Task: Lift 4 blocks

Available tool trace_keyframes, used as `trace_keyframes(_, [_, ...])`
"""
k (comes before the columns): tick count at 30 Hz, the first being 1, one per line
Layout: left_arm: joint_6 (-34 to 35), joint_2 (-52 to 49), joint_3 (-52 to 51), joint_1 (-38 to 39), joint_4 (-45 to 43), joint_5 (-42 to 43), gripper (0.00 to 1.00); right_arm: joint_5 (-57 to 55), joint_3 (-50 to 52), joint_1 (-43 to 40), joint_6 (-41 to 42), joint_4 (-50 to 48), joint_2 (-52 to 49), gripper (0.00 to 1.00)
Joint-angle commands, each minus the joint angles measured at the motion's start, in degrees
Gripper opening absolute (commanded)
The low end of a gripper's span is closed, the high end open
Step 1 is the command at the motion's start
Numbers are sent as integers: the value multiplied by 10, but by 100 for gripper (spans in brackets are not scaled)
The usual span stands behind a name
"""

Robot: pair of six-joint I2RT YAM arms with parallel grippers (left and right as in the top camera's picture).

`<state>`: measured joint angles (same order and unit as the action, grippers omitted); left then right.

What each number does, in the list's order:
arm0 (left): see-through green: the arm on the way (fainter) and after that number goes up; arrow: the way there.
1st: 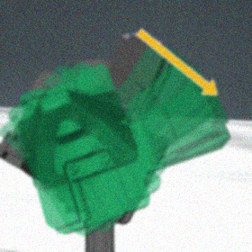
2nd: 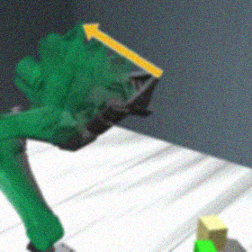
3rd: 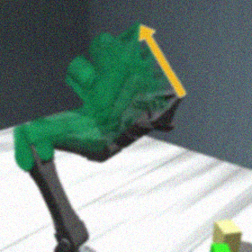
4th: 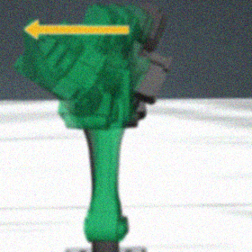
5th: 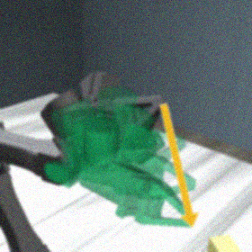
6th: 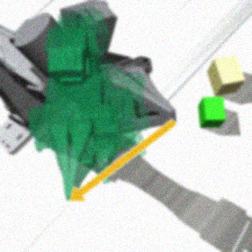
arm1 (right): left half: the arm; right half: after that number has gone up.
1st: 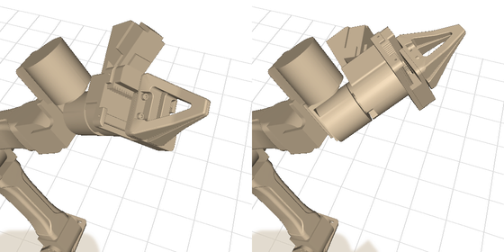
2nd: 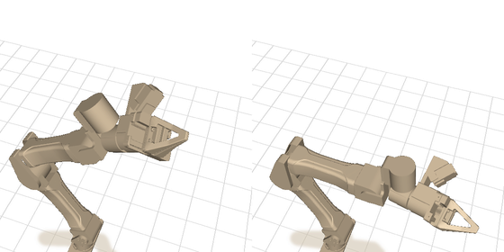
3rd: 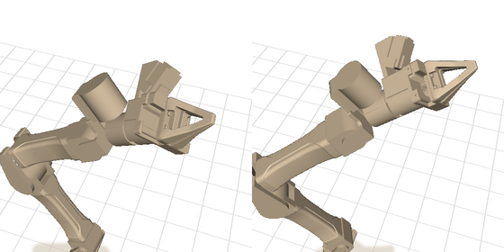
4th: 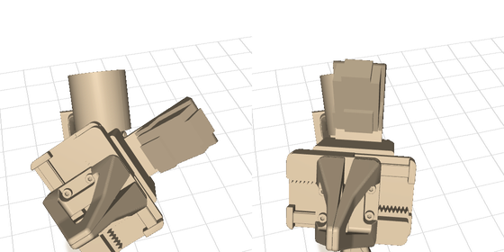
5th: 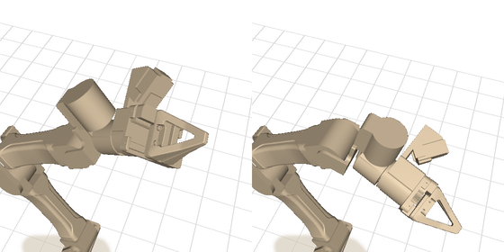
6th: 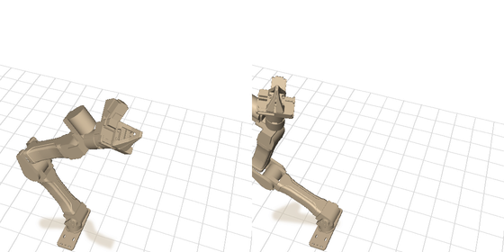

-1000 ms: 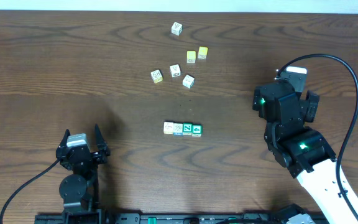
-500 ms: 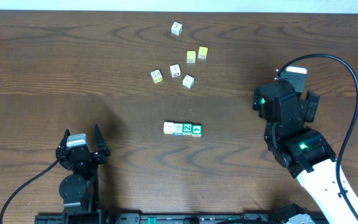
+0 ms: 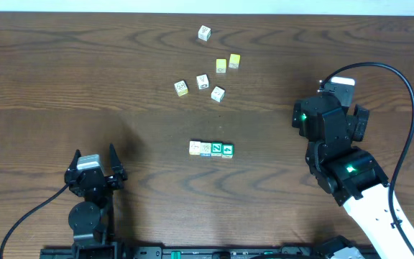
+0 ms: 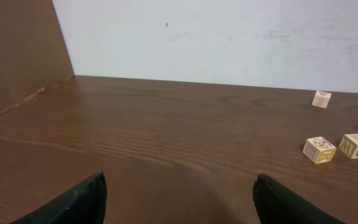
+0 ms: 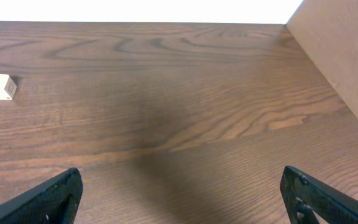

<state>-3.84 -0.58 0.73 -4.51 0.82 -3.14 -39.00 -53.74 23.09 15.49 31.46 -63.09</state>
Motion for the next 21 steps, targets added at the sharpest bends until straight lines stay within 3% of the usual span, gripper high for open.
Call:
trace_keyframes(1, [4,3,-5,-3,30,-15,76,-3,-8,-1,1,1,4,99])
trace_keyframes(6, [4,3,-5,-3,30,-15,76,-2,-7,-25,-12,23,73,99])
trace_keyframes(10, [4,3,-5,-3,30,-15,76,143,33,-116,-13,-30,177,99])
trace_keyframes(15, [5,3,-5,-3,30,-15,76,398,230,-267,-83,-230,369,99])
trace_keyframes(21, [4,3,-5,-3,30,-15,76,428,426,-280,-83,-371,577,99])
